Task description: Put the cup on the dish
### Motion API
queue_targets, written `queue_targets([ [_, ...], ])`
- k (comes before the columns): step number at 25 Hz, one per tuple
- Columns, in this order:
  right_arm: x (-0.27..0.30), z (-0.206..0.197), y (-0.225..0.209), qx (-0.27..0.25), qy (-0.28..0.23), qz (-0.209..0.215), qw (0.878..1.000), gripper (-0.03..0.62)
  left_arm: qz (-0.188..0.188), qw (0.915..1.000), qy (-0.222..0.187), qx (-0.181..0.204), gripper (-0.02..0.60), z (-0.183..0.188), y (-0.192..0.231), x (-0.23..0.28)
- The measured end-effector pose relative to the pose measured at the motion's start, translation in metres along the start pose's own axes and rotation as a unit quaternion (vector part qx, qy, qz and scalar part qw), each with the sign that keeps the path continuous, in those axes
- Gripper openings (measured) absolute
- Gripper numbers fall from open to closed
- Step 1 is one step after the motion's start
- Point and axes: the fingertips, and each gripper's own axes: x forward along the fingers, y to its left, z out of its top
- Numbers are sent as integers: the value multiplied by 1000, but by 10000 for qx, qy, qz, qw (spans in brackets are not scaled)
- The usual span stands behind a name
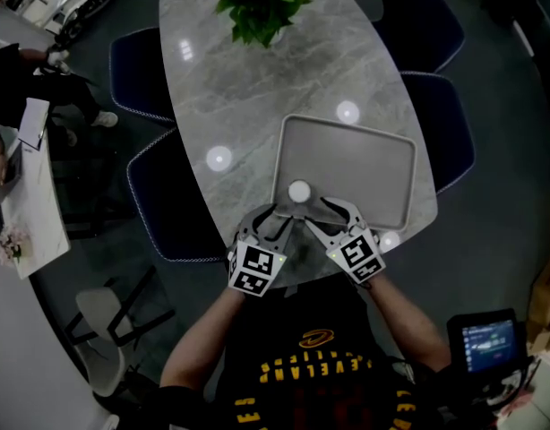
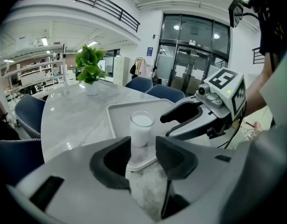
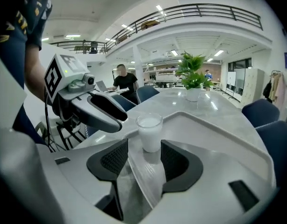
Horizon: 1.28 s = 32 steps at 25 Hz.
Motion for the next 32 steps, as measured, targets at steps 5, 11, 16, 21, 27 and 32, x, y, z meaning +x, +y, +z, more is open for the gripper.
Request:
queue_targets([
  [5,-11,10,4,418,-218,-87,9988,54,-21,9997,-249,-12,22,12,-6,-16],
  [11,-24,19,16,774,-477,-100,9958,6,-135,9990,-432,42,2,19,-19,-30],
  [16,-34,30,19,808,-736,-336,9934,6,-220,9982,-559,42,1,28,-26,-41],
  [21,-43,41,22,863,-979,-569,9898,6,-337,9964,-783,-8,2,39,-36,-54],
  [27,-59,55,27,956,-1159,-937,9842,6,-463,9942,-970,16,1,47,-49,-72],
  [32,-65,63,32,961,-1268,-1081,9813,6,-452,9941,-970,-163,2,49,-47,-79],
])
